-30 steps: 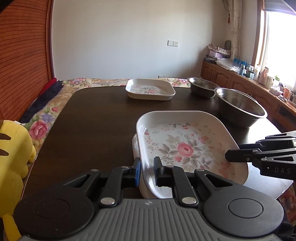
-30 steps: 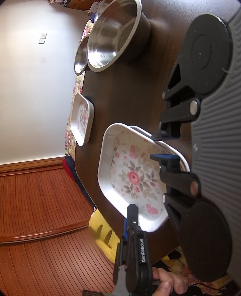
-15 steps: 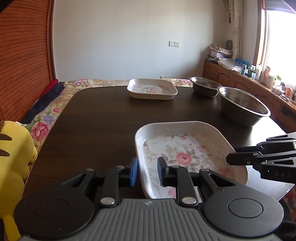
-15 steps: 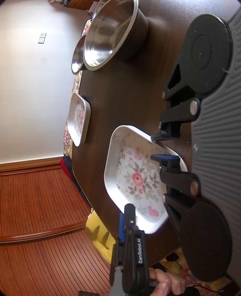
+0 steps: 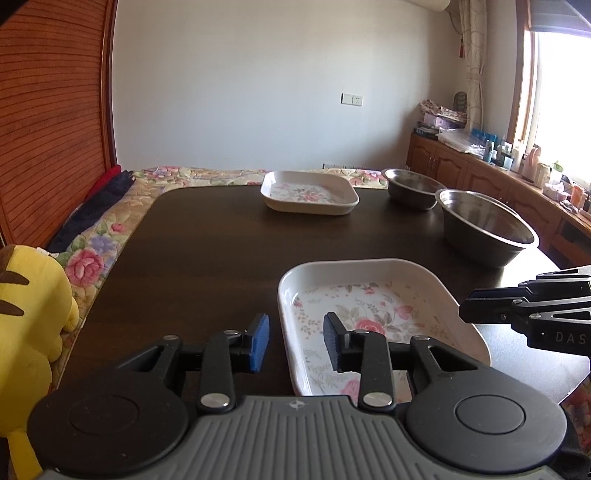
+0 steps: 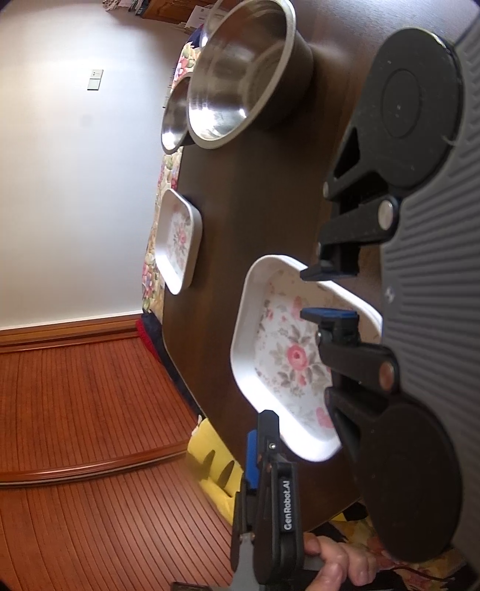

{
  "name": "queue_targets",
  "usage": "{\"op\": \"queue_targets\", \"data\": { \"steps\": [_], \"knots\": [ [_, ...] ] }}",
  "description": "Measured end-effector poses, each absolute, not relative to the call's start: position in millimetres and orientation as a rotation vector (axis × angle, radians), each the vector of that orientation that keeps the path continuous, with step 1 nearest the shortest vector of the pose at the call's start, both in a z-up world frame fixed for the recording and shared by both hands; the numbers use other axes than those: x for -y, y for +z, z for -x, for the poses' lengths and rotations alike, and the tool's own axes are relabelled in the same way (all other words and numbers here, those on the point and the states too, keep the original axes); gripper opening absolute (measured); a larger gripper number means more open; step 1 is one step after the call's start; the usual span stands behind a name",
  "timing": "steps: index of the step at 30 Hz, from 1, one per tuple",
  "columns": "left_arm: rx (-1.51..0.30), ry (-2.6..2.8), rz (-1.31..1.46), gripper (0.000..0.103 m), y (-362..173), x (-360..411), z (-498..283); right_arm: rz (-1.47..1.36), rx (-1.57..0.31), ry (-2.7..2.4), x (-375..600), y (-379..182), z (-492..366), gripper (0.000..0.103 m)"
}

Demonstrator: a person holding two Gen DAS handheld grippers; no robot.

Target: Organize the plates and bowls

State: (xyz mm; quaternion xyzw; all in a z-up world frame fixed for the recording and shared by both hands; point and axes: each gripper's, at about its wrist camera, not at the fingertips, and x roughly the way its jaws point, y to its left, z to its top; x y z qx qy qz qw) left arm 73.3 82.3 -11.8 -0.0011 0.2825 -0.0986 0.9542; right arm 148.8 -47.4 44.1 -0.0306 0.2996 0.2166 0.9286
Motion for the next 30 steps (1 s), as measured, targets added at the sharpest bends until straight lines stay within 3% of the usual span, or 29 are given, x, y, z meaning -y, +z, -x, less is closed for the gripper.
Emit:
{"op": "queue_targets", "data": {
  "steps": [13,30],
  "knots": [
    [-0.524,-0.230,-0.032,0.036,12,-77,-87,0.061,-0.535,0.465,54,78,-174,0.017],
    [-0.539,-0.208,-0.047,0.036,22,-90,-166,0.116,-0.542,0.480,52,95,-247,0.017]
  ]
}}
